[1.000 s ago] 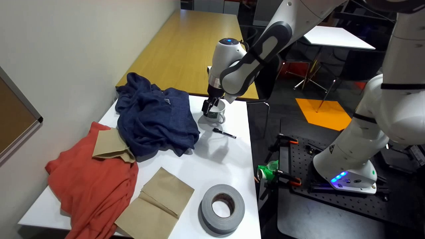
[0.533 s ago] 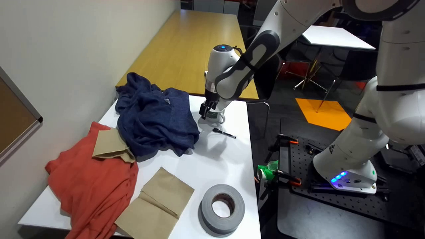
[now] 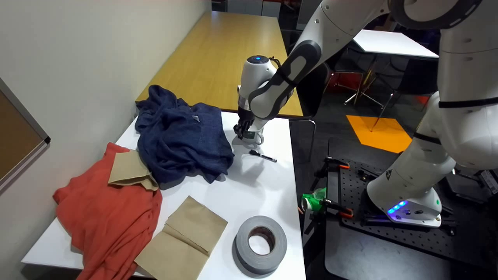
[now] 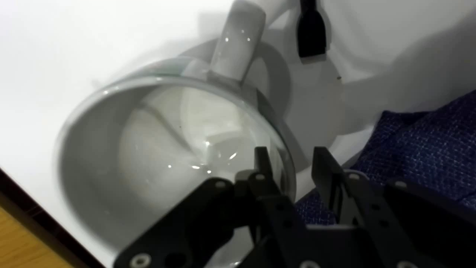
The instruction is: Move the cup to the left
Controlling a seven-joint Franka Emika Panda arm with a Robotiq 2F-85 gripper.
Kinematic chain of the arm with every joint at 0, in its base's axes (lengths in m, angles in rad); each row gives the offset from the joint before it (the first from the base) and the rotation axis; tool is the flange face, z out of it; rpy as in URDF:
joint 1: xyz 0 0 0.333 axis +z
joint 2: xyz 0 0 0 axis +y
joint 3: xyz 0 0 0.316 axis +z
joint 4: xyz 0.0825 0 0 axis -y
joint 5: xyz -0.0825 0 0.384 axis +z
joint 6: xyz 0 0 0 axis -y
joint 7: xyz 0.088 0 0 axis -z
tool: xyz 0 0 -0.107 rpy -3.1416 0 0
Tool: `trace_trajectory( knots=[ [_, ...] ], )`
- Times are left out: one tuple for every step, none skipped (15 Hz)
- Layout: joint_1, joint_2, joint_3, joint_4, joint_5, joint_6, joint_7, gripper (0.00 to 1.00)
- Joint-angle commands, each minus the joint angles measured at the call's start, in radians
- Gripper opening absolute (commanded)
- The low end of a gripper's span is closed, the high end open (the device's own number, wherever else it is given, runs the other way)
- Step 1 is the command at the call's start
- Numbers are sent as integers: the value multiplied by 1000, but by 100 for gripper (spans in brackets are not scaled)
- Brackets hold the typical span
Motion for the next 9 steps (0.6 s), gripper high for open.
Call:
trace_trajectory(
  knots=[
    [-5, 7, 6, 25, 3, -16, 29, 5],
    [-6, 7, 6, 25, 3, -17, 30, 0],
    [-7, 7, 6, 25, 4, -17, 30, 0],
    [-7, 6, 5, 26, 5, -21, 34, 0],
    [-10, 3, 8, 24, 9, -24, 37, 2],
    [-13, -2, 11, 21, 13, -24, 39, 2],
    [-19, -11, 17, 14, 18, -19, 34, 2],
    [-25, -21, 24, 6, 23, -12, 26, 2],
    [-34, -33, 34, -3, 30, -9, 16, 2]
  ],
)
